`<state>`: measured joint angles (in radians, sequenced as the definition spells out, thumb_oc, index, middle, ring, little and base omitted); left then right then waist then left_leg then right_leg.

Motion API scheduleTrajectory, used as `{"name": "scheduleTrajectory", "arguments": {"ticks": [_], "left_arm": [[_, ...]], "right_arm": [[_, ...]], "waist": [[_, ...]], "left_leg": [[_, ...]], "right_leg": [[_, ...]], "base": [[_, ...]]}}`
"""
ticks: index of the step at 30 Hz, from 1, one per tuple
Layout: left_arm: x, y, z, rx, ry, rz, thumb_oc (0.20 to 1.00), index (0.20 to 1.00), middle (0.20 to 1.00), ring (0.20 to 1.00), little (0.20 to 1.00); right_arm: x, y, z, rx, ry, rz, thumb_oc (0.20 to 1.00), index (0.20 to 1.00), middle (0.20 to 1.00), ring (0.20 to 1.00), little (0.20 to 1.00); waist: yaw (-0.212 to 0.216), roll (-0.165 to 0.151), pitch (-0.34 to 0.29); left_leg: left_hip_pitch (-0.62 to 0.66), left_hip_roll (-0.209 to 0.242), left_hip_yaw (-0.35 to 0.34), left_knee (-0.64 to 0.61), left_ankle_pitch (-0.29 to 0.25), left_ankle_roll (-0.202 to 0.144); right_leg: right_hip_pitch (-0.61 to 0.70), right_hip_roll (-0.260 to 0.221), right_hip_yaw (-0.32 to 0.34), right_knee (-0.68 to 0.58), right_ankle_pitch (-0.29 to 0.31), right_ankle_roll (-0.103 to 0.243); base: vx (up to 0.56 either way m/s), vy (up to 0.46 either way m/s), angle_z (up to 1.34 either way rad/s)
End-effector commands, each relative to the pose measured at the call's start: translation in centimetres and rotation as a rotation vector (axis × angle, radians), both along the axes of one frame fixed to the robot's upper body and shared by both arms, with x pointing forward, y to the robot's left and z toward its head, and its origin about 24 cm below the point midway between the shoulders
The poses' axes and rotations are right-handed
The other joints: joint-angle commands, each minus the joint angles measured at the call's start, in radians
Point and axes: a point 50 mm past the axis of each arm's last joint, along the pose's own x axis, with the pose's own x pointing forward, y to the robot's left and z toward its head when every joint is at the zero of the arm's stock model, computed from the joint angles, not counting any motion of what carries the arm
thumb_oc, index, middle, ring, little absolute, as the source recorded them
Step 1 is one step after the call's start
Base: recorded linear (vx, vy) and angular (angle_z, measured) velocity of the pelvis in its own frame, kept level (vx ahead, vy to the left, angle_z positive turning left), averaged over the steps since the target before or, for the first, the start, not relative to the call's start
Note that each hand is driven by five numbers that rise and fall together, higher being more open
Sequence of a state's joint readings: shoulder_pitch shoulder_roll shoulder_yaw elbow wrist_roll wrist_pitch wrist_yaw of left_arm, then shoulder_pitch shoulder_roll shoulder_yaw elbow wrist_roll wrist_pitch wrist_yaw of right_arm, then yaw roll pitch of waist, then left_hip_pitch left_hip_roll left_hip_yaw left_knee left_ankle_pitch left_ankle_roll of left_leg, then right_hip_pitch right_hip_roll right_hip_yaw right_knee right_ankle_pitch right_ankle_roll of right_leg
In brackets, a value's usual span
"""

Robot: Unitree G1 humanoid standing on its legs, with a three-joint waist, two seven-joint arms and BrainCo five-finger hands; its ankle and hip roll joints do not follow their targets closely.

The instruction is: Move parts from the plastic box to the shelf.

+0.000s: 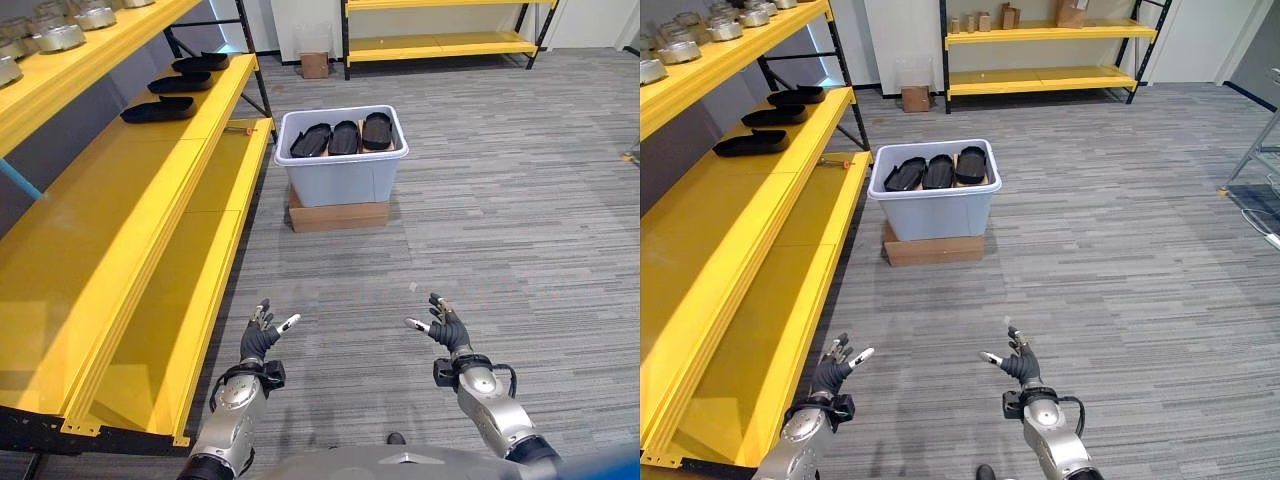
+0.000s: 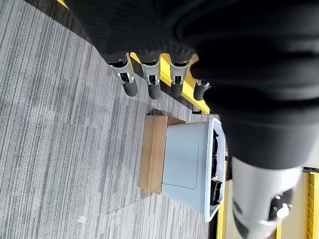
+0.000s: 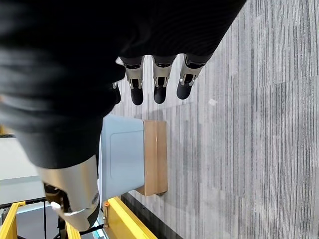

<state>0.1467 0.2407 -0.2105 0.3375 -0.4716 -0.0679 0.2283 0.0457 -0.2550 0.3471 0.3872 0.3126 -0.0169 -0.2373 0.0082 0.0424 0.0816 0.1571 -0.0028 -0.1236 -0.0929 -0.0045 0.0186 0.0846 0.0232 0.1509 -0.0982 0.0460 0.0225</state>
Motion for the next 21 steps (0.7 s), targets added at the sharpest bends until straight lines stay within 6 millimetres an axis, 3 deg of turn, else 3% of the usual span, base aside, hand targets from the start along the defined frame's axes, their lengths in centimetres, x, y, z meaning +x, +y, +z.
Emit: {"name": "scheduleTrajectory", "arguments": {"ticks": [1,21], "left_arm": [[1.30,0.41,1.14,-0.004,-0.079,-0.016,1.000,1.000,1.000,1.000,1.000],[1.27,0.35,1.11,-0.003,-0.077,-0.041,1.000,1.000,1.000,1.000,1.000]], "right_arm": [[0.87,0.18,1.53,0.040,-0.093,0.003,1.000,1.000,1.000,1.000,1.000],[0.69,0.27,1.38,0.062,-0.085,0.015,1.000,1.000,1.000,1.000,1.000]], "waist": [[0.003,-0.040,-0.027],[0.003,-0.044,-0.027]], "left_leg": [[-0.041,-0.013,-0.082,0.006,-0.005,-0.013],[-0.038,-0.011,-0.084,0.006,-0.010,-0.013]], "right_leg": [[0.021,-0.068,-0.041,0.011,-0.036,0.068],[0.023,-0.070,-0.044,0.011,-0.041,0.069]], "base": [[0.00,0.000,0.00],[0.00,0.000,0.00]]}}
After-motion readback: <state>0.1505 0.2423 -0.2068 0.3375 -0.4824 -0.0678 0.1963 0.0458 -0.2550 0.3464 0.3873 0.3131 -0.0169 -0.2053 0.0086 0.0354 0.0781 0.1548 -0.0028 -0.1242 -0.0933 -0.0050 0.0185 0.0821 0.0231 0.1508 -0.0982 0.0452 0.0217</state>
